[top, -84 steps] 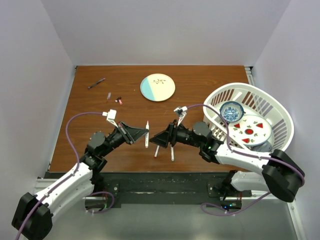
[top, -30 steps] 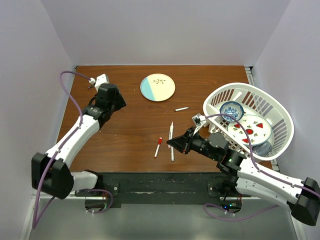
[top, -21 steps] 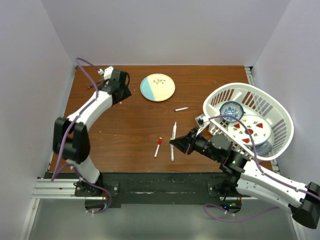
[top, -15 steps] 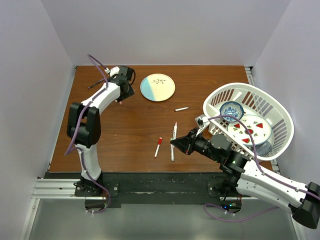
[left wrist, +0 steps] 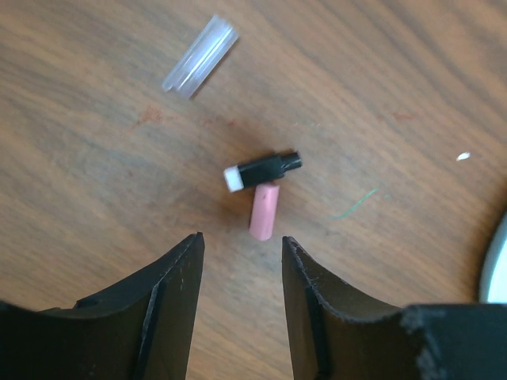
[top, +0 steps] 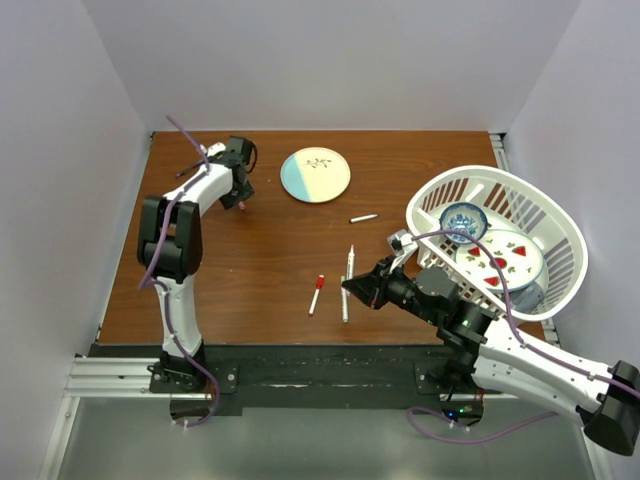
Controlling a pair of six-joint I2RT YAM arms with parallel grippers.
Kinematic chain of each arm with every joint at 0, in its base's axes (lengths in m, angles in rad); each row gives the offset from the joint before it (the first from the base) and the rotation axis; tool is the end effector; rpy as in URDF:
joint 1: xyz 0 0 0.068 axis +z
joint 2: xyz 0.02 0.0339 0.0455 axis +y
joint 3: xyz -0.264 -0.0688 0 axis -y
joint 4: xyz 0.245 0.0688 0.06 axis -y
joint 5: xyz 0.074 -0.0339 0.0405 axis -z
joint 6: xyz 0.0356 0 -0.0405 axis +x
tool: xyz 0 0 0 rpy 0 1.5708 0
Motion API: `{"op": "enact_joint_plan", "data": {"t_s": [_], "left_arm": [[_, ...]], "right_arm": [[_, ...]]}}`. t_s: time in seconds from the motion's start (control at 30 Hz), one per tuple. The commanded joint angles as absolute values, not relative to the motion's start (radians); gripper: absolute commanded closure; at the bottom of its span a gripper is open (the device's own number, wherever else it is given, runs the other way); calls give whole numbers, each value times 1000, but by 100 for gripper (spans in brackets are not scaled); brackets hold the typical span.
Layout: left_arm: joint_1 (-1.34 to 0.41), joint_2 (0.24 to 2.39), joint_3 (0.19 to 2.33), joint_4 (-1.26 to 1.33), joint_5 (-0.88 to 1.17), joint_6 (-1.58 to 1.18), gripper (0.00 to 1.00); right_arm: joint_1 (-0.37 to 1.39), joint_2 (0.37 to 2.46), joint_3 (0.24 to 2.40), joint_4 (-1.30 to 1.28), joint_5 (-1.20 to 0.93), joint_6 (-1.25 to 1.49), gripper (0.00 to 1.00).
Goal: Insert the pens into the pen caps
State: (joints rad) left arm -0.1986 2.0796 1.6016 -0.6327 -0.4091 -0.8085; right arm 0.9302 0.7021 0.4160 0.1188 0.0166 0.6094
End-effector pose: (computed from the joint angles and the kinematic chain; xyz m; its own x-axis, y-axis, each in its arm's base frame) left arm 0.4352 -0.0731 0.1891 -0.6123 -0.5536 -0.5644 -0.6299 0.7731 -0.0750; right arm 0.1071 0.1427 0.2542 -0.5348 0.2401 -0.8101 -0.5923 0.5772 0.5621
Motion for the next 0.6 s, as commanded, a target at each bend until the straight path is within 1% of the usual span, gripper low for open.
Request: {"op": "enact_joint_plan", "data": {"t_s": [0.0, 0.1, 0.37, 0.57], "left_arm": [[-193, 2082, 1621, -535, -413, -767, 52], [-192, 2097, 1635, -546, -437, -764, 52], [-181, 2138, 1634, -546, -423, -778, 52], [-172, 2161, 1640, -543, -420, -775, 55]], "right_arm": [[931, 706, 448, 130, 41, 588, 100], [933, 698, 452, 120, 54, 577, 100], [933, 684, 440, 118, 55, 577, 100], [934, 660, 440, 97, 63, 569, 100]]}}
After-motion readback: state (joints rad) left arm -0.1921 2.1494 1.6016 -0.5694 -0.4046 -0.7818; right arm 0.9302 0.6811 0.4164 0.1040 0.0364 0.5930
